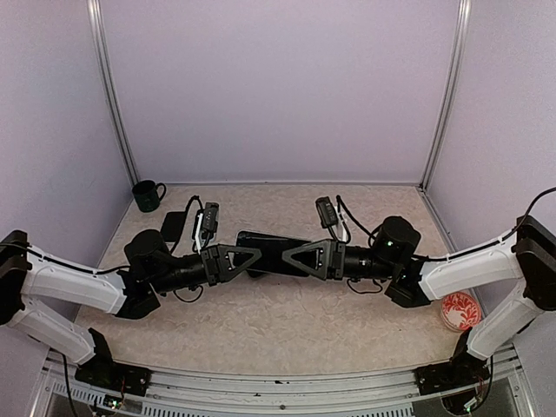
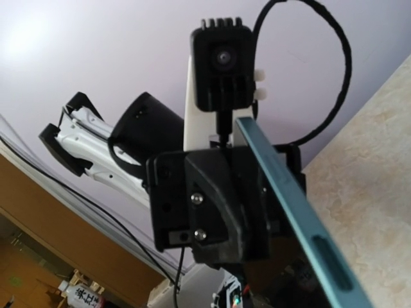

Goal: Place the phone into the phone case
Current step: Pass from the left arm to the right

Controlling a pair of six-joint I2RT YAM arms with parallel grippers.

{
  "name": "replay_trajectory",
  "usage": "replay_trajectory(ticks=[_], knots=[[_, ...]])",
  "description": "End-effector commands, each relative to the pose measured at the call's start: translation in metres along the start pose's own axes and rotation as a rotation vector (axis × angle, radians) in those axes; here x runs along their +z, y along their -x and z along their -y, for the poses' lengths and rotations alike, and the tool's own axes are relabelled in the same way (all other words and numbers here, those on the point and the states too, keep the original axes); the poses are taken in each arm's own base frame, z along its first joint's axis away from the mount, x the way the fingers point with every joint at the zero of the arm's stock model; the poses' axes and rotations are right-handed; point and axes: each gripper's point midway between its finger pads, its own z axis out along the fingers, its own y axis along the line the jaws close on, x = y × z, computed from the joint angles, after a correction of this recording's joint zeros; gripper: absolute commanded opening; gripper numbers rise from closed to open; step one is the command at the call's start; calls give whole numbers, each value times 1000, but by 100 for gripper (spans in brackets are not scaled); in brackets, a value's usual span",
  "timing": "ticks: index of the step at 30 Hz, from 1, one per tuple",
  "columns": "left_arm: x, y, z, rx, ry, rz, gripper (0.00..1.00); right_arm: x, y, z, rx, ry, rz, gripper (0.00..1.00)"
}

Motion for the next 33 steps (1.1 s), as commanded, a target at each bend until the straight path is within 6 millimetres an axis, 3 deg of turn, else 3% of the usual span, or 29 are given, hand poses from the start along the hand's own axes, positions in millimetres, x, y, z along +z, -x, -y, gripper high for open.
replay_trajectory(ticks=[1, 8, 13, 21, 23, 28, 30, 33], knots=[[5, 22, 21, 42, -69, 74, 0, 2, 13, -17, -31, 72, 26, 75], [7, 19, 16, 29, -60, 65, 0, 7, 10, -16, -25, 90, 0, 55], [5, 17, 12, 17, -49, 60, 0, 8, 8, -9, -32, 67, -3, 26], [0, 19, 10, 2, -37, 64, 1, 3, 11, -5, -86, 12, 12, 0], [0, 19, 9, -5, -29, 64, 14, 3, 12, -4, -100, -5, 12, 0], [-2, 21, 0, -22, 15, 69, 57, -5, 18, 0, -138, -64, 20, 0], [-4, 21, -7, -27, 43, 68, 66, -10, 23, 2, -151, -97, 29, 0], [-7, 19, -27, -50, 134, 66, 72, -21, 30, 10, -168, -173, 37, 0]])
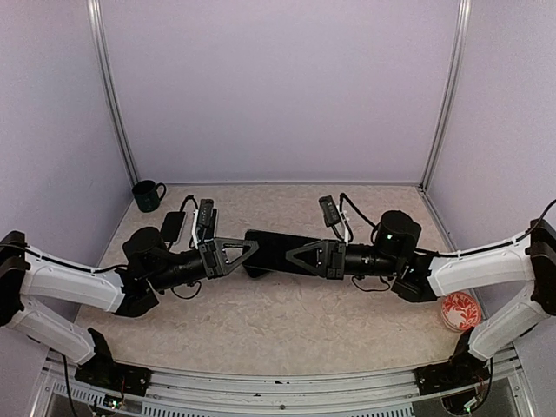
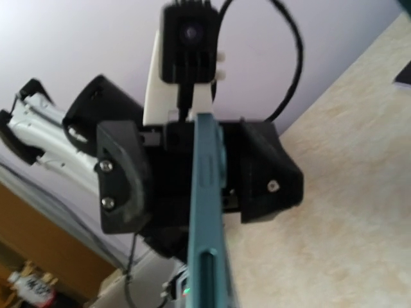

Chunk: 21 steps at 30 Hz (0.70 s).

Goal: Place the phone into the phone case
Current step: Pass from the left arm to the right, then move the phone case to the center of the board.

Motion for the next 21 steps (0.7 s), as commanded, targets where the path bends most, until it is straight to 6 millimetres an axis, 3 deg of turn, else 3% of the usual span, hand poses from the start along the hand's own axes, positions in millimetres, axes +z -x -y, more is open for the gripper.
replay_trajectory(ticks=[1, 5, 13, 21], knots=[[-4, 8, -24, -15, 129, 26, 72, -18, 30, 0, -91, -96, 71, 0], [-6, 3, -61, -53, 298, 5, 72, -37, 41, 14, -124, -245, 99, 0], [-14, -5, -125, -136, 592, -24, 67, -69, 56, 22, -193, -434, 148, 0], [-17, -22, -189, -217, 852, -136, 57, -78, 45, 40, -163, -527, 109, 0]])
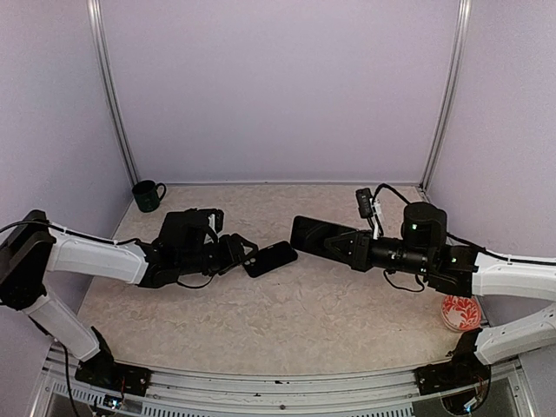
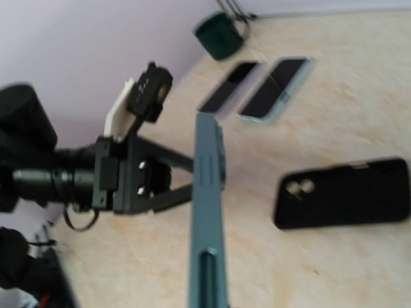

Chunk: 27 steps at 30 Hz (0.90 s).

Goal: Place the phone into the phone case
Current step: Move the phone case to the center of the board.

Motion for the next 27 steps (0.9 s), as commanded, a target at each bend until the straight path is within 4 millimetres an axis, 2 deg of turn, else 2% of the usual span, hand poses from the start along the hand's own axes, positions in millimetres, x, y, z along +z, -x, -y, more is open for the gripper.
replay_trajectory(ticks=[1, 6, 10, 16, 23, 27], knots=[[18, -10, -44, -29, 199, -80, 57, -2, 11, 3, -15, -37, 19, 0], [36, -19, -67, -33, 301, -152, 56, 2, 2, 6, -6, -34, -12, 0], [43, -26, -83, -43, 387, -203, 55, 3, 0, 7, -8, -38, -16, 0], [51, -30, -92, -50, 434, -235, 52, 2, 1, 10, -18, -52, -10, 0], [57, -27, -103, -32, 505, -242, 36, 3, -1, 12, -22, -59, -14, 0], [60, -29, -111, -15, 546, -260, 34, 4, -1, 13, -26, -64, -13, 0]])
